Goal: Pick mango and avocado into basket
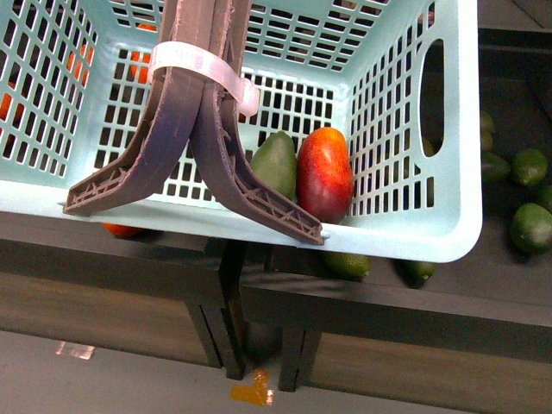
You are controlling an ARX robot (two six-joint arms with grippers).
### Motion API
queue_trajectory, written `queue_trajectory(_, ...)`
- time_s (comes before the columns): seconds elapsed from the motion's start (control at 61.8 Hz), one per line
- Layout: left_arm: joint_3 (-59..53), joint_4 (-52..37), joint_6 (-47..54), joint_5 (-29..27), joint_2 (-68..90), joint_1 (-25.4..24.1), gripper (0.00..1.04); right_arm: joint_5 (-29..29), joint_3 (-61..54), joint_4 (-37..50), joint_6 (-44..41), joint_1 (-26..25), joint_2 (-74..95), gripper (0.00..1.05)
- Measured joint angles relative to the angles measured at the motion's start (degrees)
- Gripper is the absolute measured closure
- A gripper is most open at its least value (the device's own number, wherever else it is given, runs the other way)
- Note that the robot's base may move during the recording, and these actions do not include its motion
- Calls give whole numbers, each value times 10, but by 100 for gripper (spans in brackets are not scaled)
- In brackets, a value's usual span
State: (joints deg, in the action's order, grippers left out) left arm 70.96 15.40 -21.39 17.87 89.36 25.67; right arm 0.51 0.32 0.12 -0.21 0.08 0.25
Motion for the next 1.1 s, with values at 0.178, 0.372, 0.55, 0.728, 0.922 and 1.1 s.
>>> queue_trajectory(0.178,0,0,0,1,0,0,99,0,0,0,0,0,0,102)
queue_trajectory(0.372,0,0,-1,1,0,0,99,0,0,0,-1,0,0,73)
queue_trajectory(0.55,0,0,-1,1,0,0,99,0,0,0,-1,0,0,39)
queue_trajectory(0.728,0,0,-1,1,0,1,99,-1,0,0,0,0,0,6)
queue_trajectory(0.922,0,0,-1,9,0,7,99,-2,0,-1,0,0,0,8)
queue_trajectory(1.1,0,0,-1,10,0,6,99,-1,0,-1,0,0,0,8)
